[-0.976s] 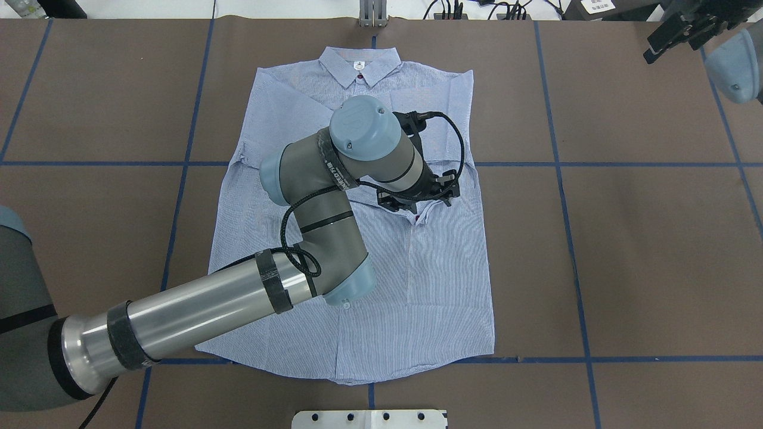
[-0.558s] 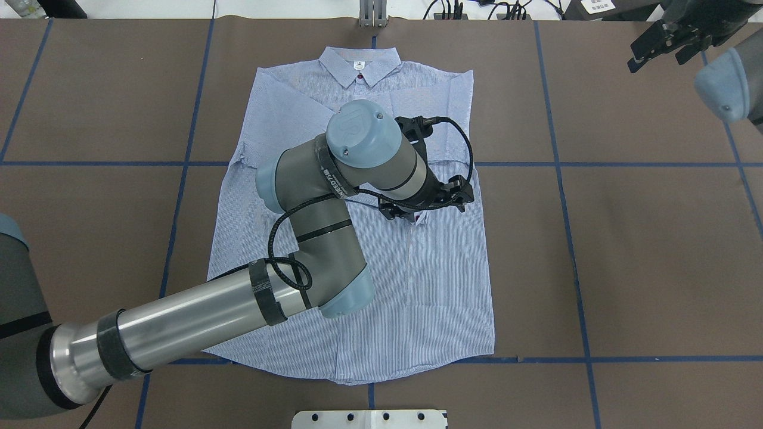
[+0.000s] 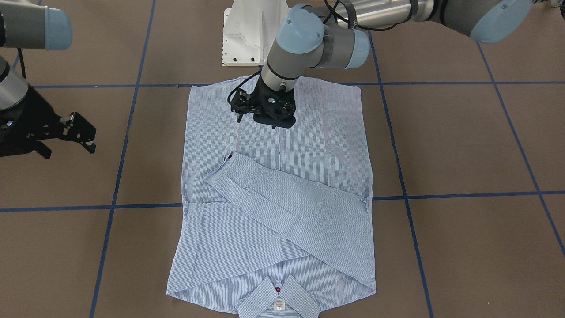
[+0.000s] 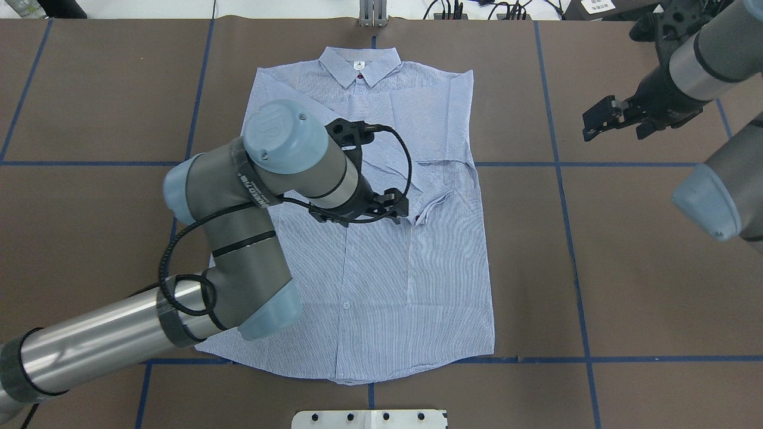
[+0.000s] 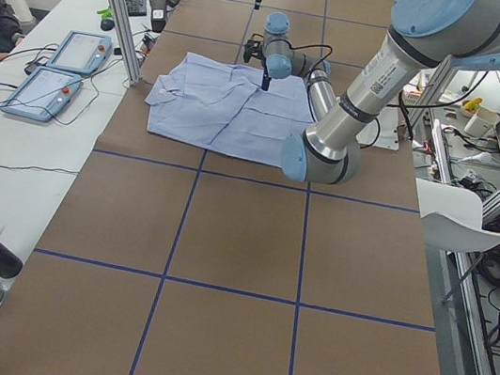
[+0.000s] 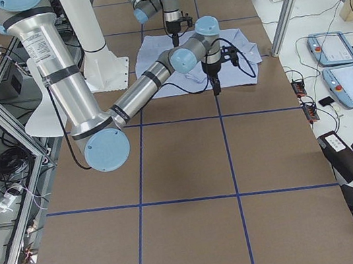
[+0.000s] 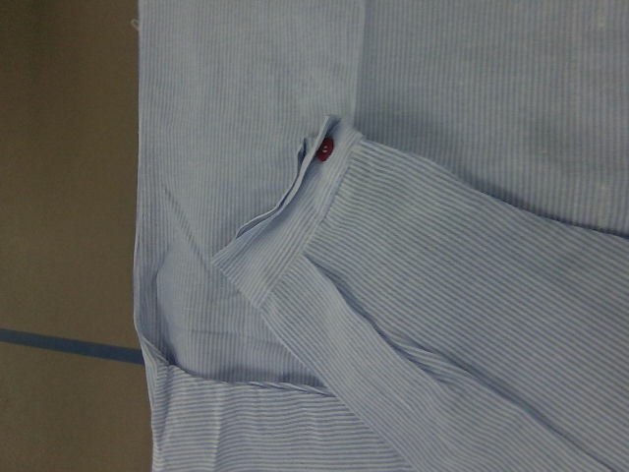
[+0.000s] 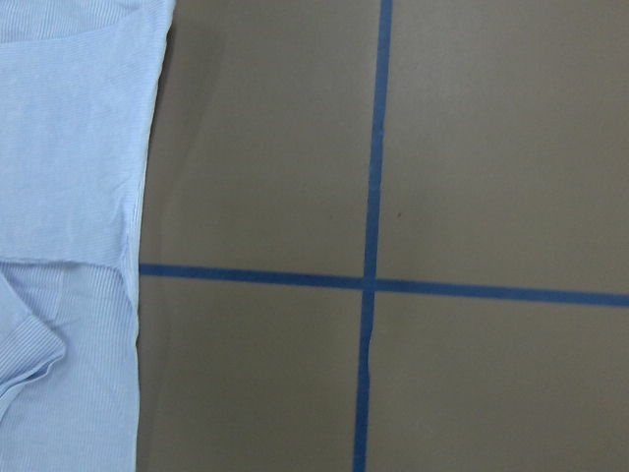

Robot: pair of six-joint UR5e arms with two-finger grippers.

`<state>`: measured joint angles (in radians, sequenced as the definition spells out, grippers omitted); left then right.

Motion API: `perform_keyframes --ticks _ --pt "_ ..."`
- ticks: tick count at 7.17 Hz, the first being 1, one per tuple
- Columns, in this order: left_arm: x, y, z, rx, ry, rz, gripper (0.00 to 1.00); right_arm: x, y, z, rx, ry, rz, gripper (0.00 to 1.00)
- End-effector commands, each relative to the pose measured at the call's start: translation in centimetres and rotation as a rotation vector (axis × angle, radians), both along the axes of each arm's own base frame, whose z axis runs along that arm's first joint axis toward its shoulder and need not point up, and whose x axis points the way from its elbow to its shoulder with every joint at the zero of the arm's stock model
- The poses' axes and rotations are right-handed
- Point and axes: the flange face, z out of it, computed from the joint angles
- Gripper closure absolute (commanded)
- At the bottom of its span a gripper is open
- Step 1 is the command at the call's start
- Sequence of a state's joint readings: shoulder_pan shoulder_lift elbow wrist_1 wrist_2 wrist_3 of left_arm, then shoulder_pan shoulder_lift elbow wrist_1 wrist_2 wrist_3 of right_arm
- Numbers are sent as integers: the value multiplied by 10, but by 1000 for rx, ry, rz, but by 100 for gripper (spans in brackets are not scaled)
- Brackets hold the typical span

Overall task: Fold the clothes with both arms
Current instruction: 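Release the sleeve and withdraw the left gripper while the right gripper lowers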

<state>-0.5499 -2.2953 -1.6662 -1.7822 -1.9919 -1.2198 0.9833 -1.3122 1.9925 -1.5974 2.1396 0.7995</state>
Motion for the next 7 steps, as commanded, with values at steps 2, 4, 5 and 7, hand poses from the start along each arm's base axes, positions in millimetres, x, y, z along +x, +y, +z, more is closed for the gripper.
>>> perform_keyframes --ticks 2,4,5,7 --pt "-118 31 66 164 -101 62 0 -46 110 -16 -32 -45 61 0" --pt "-135 43 92 141 -121 56 0 -57 167 -17 -62 -71 87 0" --pt "-152 54 116 152 -92 43 0 -70 200 -18 -67 -54 112 0" --pt "-159 88 146 87 7 -75 0 -87 232 -16 -111 -48 122 0"
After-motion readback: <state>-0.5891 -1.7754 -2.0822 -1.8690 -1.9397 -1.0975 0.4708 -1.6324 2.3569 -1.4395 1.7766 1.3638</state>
